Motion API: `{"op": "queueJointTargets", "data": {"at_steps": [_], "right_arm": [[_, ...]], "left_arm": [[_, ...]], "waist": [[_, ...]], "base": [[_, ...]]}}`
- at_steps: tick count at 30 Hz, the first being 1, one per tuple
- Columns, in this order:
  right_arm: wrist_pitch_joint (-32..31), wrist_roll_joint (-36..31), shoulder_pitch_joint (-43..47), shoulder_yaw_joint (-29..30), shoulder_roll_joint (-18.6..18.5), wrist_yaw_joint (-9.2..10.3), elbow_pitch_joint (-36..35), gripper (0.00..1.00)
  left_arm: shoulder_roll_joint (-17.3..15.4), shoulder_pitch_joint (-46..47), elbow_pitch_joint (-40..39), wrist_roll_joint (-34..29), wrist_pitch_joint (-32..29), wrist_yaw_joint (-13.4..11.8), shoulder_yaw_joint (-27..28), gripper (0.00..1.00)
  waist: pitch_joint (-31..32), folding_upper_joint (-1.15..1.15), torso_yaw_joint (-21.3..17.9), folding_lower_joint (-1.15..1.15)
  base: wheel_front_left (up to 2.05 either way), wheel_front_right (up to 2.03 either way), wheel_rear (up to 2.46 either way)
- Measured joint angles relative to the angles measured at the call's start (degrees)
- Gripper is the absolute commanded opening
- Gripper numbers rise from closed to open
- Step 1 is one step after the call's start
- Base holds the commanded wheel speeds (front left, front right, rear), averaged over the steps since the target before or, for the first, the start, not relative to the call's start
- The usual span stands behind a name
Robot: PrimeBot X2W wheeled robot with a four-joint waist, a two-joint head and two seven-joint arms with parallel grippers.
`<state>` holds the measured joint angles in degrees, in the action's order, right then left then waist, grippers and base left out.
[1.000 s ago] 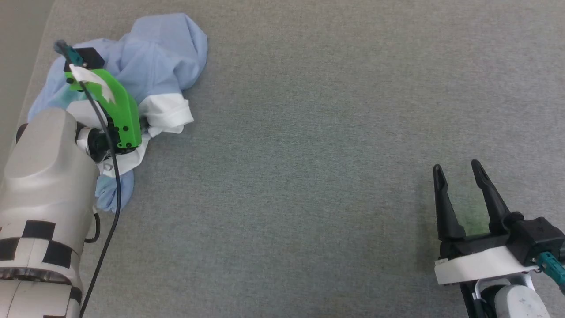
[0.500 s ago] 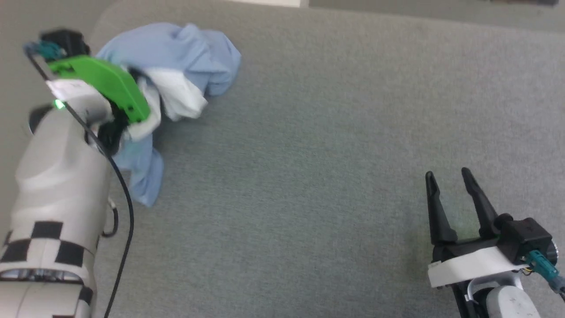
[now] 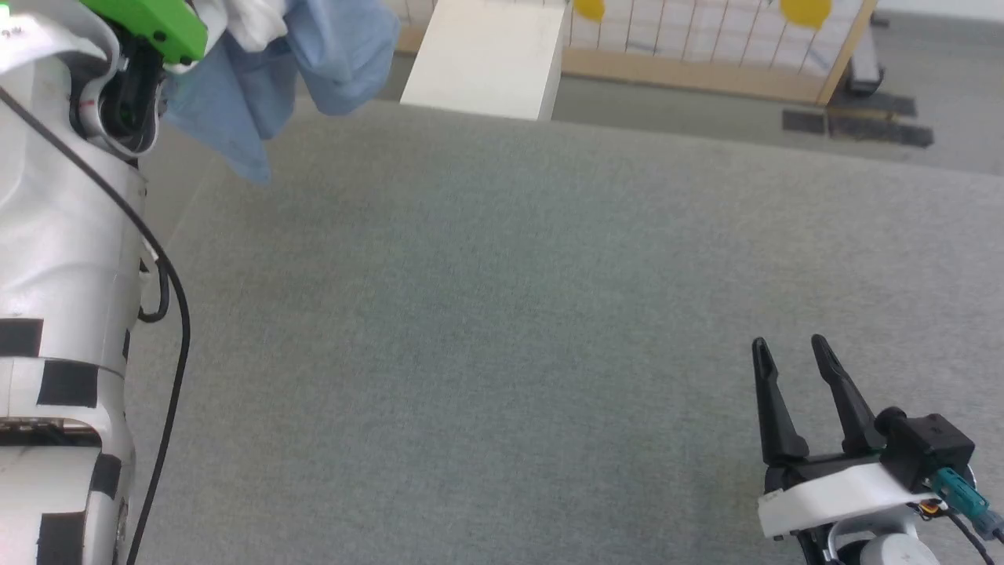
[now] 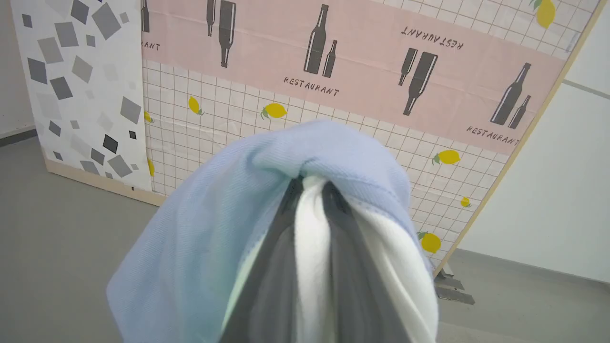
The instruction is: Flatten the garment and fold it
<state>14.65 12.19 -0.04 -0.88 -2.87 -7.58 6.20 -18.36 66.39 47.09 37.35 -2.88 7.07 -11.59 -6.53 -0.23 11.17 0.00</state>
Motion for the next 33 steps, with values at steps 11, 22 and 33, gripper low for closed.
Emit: {"op": "queueJointTargets", "data": {"at_steps": [11,22,33], "right_arm": [[0.0,0.5,0.8,1.8,0.0,0.0,-0.5,1.0],[0.0,-0.7,3.0,5.2,0.0,0.0,-2.1,1.0],[0.0,-0.6,3.8,6.6,0.0,0.0,-4.6,1.0]], "left_arm": [[3.8,0.0,-5.8,2.3,-3.4,0.0,-3.3,0.0],[10.3,-6.4,-10.0,5.2,-5.8,0.0,-7.3,0.0],[12.2,-17.6,-4.3,1.1,-16.5,0.0,-21.1,0.0]], "waist": [[4.0,0.0,-5.8,0.0],[5.2,0.0,-16.0,0.0],[2.4,0.0,-22.6,0.0]], "base": [[0.0,0.0,0.0],[0.0,0.0,0.0],[0.0,0.0,0.0]]}}
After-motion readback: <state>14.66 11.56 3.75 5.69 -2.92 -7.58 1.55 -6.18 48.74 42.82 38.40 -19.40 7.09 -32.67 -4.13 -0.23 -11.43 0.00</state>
